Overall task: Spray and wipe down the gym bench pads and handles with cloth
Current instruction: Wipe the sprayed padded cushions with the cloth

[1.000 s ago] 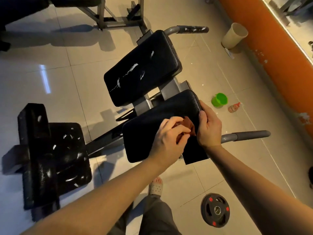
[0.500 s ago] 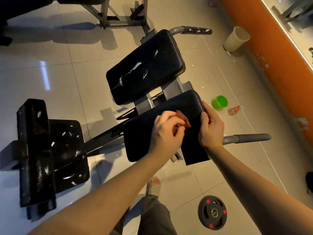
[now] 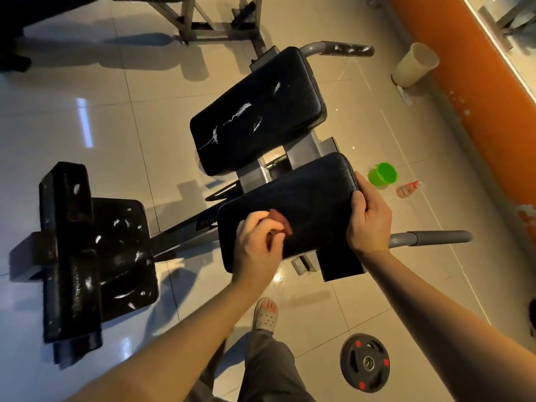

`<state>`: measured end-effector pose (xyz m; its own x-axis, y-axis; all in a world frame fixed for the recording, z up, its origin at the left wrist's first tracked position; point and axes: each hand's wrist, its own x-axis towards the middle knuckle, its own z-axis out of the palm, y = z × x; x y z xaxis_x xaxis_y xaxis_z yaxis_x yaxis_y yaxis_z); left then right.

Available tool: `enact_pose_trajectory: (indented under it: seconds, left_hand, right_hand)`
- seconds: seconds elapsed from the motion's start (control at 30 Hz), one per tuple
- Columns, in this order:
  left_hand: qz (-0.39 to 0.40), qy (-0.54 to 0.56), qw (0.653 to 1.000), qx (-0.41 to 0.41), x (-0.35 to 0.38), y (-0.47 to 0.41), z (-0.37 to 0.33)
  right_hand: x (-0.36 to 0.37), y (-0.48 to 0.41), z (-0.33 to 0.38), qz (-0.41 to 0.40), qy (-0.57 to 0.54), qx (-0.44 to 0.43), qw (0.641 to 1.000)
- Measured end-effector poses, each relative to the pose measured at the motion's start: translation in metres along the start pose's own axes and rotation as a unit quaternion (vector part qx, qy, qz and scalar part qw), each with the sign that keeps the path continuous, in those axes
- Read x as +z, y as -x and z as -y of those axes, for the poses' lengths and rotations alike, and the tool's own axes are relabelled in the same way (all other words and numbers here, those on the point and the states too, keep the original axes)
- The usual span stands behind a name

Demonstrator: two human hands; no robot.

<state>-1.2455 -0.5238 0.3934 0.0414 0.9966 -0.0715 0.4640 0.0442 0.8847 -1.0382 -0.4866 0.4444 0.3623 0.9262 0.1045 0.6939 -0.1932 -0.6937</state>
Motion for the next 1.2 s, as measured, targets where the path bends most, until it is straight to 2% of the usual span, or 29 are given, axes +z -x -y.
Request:
enact_pose_trajectory:
  seconds: [0.1,0.2,0.37,0.47,0.57,0.63,0.73,0.8,0.9,0.97,1.07,1.2]
  left_hand:
    - [0.045,0.014,0.995,0.09,0.015,-0.011,-0.03]
    - [0.068,-0.008,0.989,0.13,0.003,0.002,0.004]
    - [0.008,-0.058,0.998,-0.009,-0.036,0.032,0.093]
    - [-0.015,-0.025,0.999,-0.033,-0.021,0.007,0.057]
    - [-0.01,0.016,0.999,0.051,0.014,-0.033,-0.024]
    - [0.026,0.018,0.991,0.133,0.031,-0.049,-0.064]
    - [0.053,0.0,0.979,0.198,0.026,-0.047,-0.058]
    - [0.042,-0.024,0.986,0.16,0.01,-0.03,-0.012]
    - [0.009,-0.05,0.999,0.009,-0.025,-0.007,0.065]
    - [0.0,-0.061,0.997,-0.041,-0.035,-0.006,0.075]
    - [-0.011,-0.017,1.0,-0.019,-0.009,-0.031,0.015]
    - [0.032,0.011,0.992,0.122,0.031,-0.067,-0.072]
  right_hand:
    - [0.001,0.001,0.003,0.001,0.002,0.008,1.0]
    - [0.0,0.001,0.001,0.0,0.008,0.003,1.0]
    - [0.0,0.001,0.0,-0.005,0.002,0.002,1.0]
    - [0.001,0.001,0.0,-0.006,0.005,0.0,1.0]
    - [0.001,0.0,0.0,-0.009,0.001,-0.004,1.0]
    - [0.0,-0.001,-0.001,-0.006,-0.01,-0.007,1.0]
    - [-0.001,-0.001,-0.001,-0.006,-0.01,-0.009,1.0]
    - [0.001,0.0,-0.001,-0.009,-0.006,-0.008,1.0]
    - [0.003,0.001,-0.002,-0.003,-0.006,0.001,1.0]
    - [0.002,0.001,-0.003,-0.005,-0.001,0.0,1.0]
    - [0.002,0.0,-0.002,-0.006,0.0,0.0,1.0]
    - [0.0,0.001,0.001,-0.004,0.001,-0.008,1.0]
